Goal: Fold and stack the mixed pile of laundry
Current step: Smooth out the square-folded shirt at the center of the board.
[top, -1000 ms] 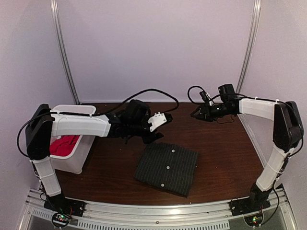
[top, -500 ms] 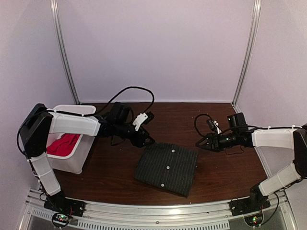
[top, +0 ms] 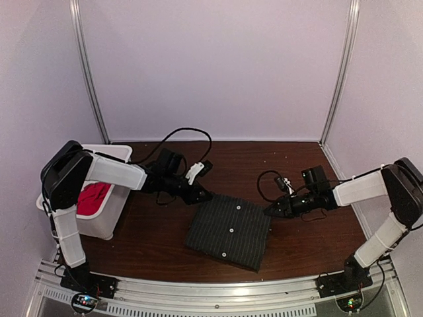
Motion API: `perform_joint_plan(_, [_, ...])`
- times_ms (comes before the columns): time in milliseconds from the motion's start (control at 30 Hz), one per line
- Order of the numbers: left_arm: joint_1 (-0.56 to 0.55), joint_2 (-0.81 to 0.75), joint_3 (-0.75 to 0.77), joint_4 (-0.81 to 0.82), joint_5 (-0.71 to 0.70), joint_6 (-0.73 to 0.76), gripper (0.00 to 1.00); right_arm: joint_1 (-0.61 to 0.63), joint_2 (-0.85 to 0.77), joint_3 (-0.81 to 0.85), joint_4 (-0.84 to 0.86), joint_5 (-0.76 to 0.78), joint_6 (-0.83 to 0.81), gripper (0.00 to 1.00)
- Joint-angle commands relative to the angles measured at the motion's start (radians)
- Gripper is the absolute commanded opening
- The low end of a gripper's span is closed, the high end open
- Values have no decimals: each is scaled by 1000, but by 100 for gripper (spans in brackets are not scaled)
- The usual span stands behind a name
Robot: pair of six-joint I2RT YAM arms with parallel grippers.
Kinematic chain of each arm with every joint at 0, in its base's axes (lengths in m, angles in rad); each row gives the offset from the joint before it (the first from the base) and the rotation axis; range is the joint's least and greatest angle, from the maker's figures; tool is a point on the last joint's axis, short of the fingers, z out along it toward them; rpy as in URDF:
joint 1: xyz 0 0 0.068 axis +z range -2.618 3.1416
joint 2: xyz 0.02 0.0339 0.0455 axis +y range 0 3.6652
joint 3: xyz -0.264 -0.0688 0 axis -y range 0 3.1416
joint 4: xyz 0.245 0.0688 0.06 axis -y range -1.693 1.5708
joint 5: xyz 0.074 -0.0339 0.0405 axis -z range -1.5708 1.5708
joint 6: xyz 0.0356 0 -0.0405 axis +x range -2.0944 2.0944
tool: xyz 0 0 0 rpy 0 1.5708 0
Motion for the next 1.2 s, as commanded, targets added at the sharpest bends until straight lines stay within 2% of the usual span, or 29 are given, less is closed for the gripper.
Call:
perform_joint_plan(0, [44,0,-33,139,49,-77,0,4,49,74,25,37,-28,17])
perform_joint_plan(67, [53,2,-42,147,51,-92,0,3,57,104,12,55,-32,1])
perform_joint_plan(100, [55,2,-47,153,48,-100,0,4,57,121,-1,72,-34,0])
perform_joint_plan(233, [76,16,-66,180,28,-154,0,3,65,183,-62,172,-33,0])
perform_joint_plan(433, [119,81,-82,183,-71,-199,0,4,165,242,-97,344,-42,0])
perform_joint_plan(667, [120,169,-60,172,-185,-194,0,15,291,275,27,392,9,0])
perform_joint_plan(767, [120,186,-46,160,-197,-192,0,30,333,307,28,376,12,0])
perform_joint_plan(933, [111,94,-59,145,-146,-164,0,56,241,346,-51,365,-11,0])
perform_joint_plan(1167, [107,-78,-154,146,-131,-157,0,60,61,313,-128,320,-23,0])
